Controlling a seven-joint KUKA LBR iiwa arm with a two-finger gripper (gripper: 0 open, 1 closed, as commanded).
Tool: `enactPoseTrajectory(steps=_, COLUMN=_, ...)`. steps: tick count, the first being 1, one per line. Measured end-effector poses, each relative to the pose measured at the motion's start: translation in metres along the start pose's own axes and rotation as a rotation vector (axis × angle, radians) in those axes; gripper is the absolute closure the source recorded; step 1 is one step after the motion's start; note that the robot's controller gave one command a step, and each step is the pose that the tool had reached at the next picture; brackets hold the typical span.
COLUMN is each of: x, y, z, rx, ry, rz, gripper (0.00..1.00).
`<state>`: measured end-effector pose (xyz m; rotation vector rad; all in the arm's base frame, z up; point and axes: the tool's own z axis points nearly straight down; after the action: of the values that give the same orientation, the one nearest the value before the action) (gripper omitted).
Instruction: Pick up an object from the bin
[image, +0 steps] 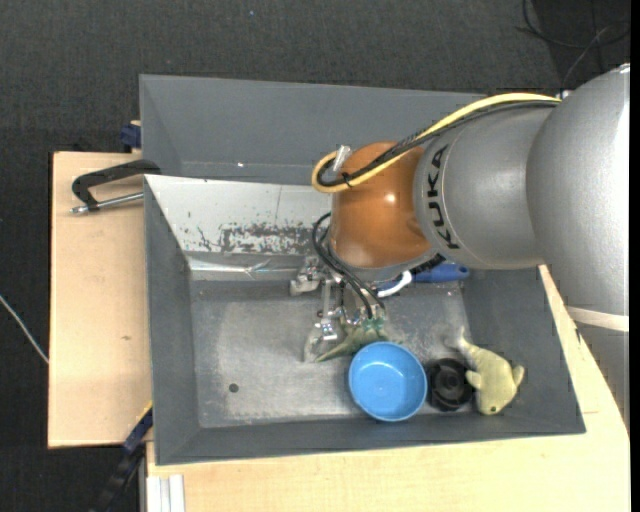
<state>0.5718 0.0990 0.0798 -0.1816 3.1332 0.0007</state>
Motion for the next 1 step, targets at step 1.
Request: enactPoseTrajectory(steps=1, x=-0.0103, y=-0.0668, z=-0.0145, rx=-0.007, ry=0.001, rz=-0.079, gripper=0.00)
